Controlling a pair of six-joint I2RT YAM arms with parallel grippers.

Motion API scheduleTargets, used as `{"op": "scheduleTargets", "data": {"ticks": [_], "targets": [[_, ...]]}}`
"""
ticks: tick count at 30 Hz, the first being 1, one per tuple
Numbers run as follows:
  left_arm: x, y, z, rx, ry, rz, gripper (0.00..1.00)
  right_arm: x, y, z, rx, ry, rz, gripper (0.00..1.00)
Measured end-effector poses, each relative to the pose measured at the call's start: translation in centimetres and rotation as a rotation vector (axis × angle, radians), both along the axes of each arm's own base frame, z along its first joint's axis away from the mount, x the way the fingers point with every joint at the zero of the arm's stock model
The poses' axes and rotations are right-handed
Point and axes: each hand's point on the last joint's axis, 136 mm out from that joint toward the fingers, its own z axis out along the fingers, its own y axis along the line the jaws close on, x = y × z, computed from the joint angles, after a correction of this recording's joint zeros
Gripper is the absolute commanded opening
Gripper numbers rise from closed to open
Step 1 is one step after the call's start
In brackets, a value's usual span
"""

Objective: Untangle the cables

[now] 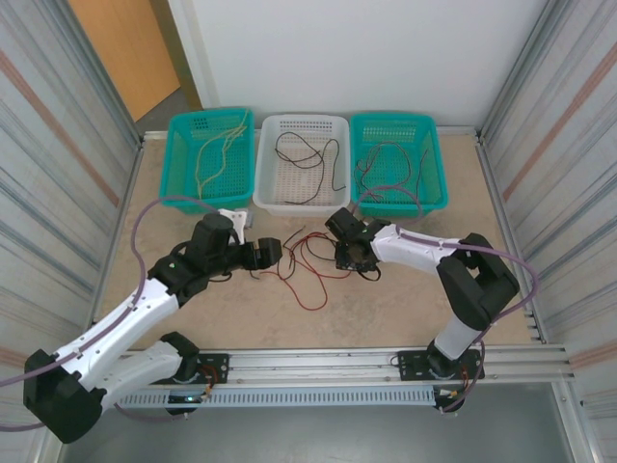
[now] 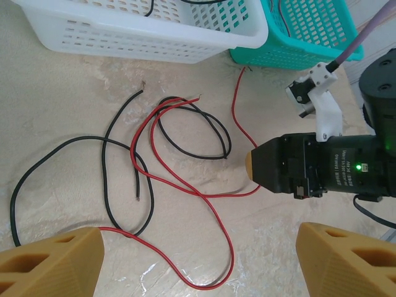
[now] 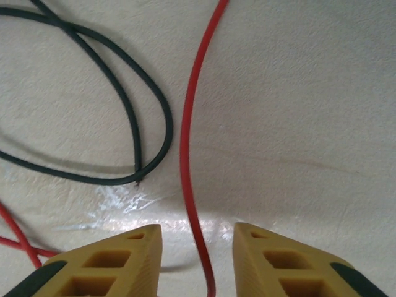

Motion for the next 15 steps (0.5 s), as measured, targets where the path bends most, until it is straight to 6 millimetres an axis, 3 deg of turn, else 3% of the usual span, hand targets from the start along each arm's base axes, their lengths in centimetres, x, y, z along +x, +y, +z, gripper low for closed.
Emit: {"op": "scheduleTargets", "data": {"ticks": [4,8,11,15], "targets": [[0.0,0.0,0.2,-0.003,-0.004,0.000,0.82,0.0,0.1,0.0,0.003,-0.001,-0.008,0.05],[-0.2,-0.2,0.2,-0.010,0.001,-0.011,0.80,-0.4,0.6,1.1,0.001,-0.039,0.021,0.00],[-0.3,-0.4,0.0,-0.015,0.012,-0.021,0.80,-1.1,1.6,3.5,0.009,-0.104,0.083,0.00],[-0.3,-0.9,-0.3,-0.024,0.030,-0.038,0.80,-1.8,4.2,8.8,0.039,-0.236,0.188,0.00]]}}
